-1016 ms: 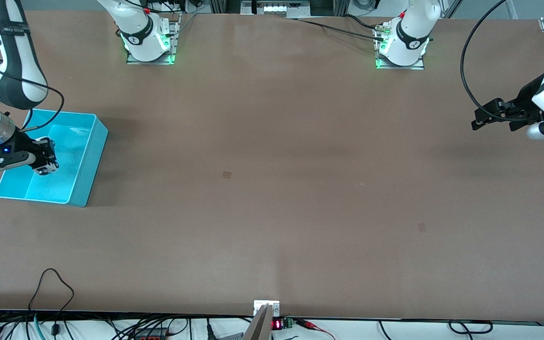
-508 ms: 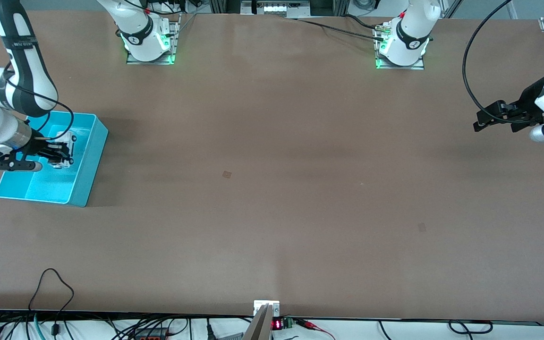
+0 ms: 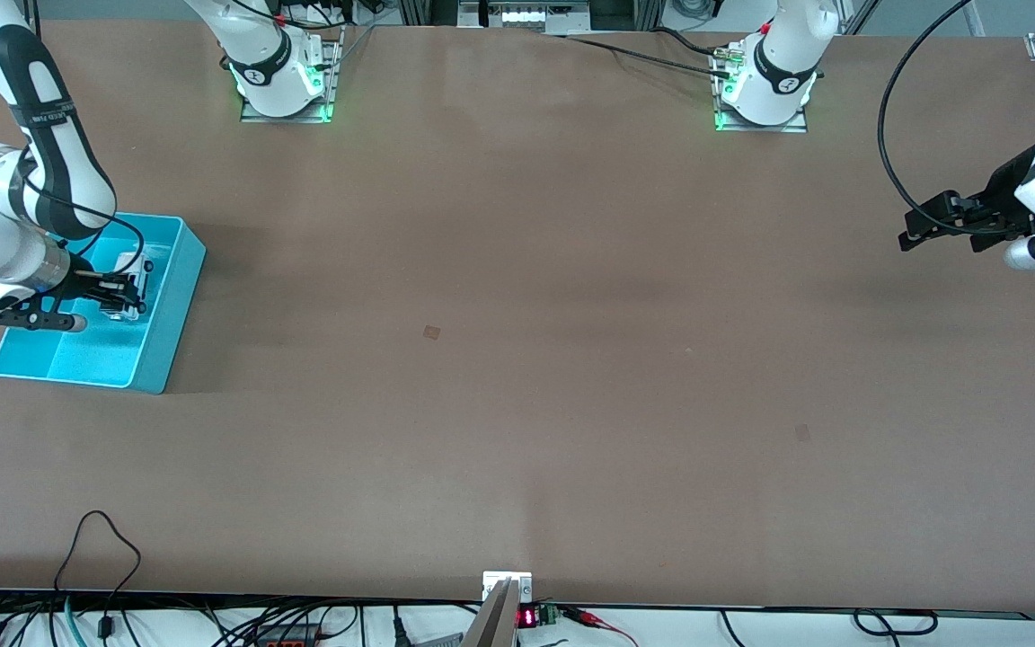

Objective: Wind and store white jeep toy
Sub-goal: 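Lift the jeep with the right gripper and lower it into the box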

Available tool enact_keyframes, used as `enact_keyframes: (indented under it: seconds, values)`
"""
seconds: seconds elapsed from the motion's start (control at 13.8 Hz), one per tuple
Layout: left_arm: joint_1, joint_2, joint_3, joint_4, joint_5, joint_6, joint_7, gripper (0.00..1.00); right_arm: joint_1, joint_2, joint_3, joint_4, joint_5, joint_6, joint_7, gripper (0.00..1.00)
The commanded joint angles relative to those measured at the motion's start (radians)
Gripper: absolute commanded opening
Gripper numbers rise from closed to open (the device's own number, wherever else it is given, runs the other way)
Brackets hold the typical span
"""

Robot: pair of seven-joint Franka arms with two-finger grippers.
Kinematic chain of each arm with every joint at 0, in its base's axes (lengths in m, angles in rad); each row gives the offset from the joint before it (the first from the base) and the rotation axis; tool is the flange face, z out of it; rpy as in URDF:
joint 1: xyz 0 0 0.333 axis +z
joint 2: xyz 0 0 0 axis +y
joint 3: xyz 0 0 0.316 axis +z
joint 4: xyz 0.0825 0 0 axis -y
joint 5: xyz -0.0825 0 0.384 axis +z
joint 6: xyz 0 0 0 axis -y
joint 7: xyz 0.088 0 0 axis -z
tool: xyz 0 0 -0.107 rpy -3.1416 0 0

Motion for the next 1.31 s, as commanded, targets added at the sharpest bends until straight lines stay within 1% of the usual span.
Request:
enact_keyframes:
  seconds: [0.0, 0.15, 0.36, 0.58, 0.65, 0.73, 0.8, 0.87, 0.94, 1.02, 1.23]
  values:
    - [0.005, -0.012, -0.01, 0.02, 0.027, -0.005, -0.015, 1.0, -0.015, 0.023, 0.008, 0.0, 0.006, 0.005, 0.011, 0.03]
    - [0.003, -0.015, -0.017, 0.023, 0.029, -0.028, -0.013, 1.0, -0.022, 0.032, 0.006, -0.007, 0.006, 0.007, 0.011, 0.03]
    - [0.005, -0.04, -0.028, 0.011, 0.03, -0.022, -0.012, 1.0, -0.029, 0.036, 0.006, -0.009, 0.006, 0.005, 0.011, 0.03]
    - [0.006, -0.04, -0.027, 0.01, 0.029, -0.022, -0.013, 1.0, -0.039, 0.036, 0.005, -0.013, 0.006, 0.007, 0.011, 0.04]
    - [0.006, -0.04, -0.027, 0.01, 0.029, -0.022, -0.013, 1.0, -0.039, 0.036, 0.005, -0.013, 0.006, 0.007, 0.011, 0.06]
    - [0.006, -0.04, -0.027, 0.01, 0.029, -0.023, -0.013, 1.0, -0.039, 0.037, 0.006, -0.013, 0.006, 0.005, 0.011, 0.17]
    - [0.006, -0.038, -0.027, 0.01, 0.029, -0.022, -0.015, 1.0, -0.038, 0.042, 0.006, -0.013, 0.006, 0.007, 0.011, 0.55]
    - [0.006, -0.037, -0.025, 0.01, 0.029, -0.023, -0.015, 1.0, -0.038, 0.042, 0.006, -0.013, 0.008, 0.005, 0.011, 0.77]
    - [0.006, -0.035, -0.025, 0.01, 0.029, -0.025, -0.015, 1.0, -0.038, 0.042, 0.006, -0.012, 0.006, 0.005, 0.011, 0.96]
    - [0.006, -0.035, -0.025, 0.011, 0.029, -0.025, -0.015, 1.0, -0.038, 0.042, 0.006, -0.012, 0.006, 0.005, 0.009, 1.0]
    - [0.006, -0.027, -0.025, 0.01, 0.029, -0.018, -0.018, 1.0, -0.035, 0.023, 0.006, -0.003, 0.005, -0.002, 0.008, 1.0]
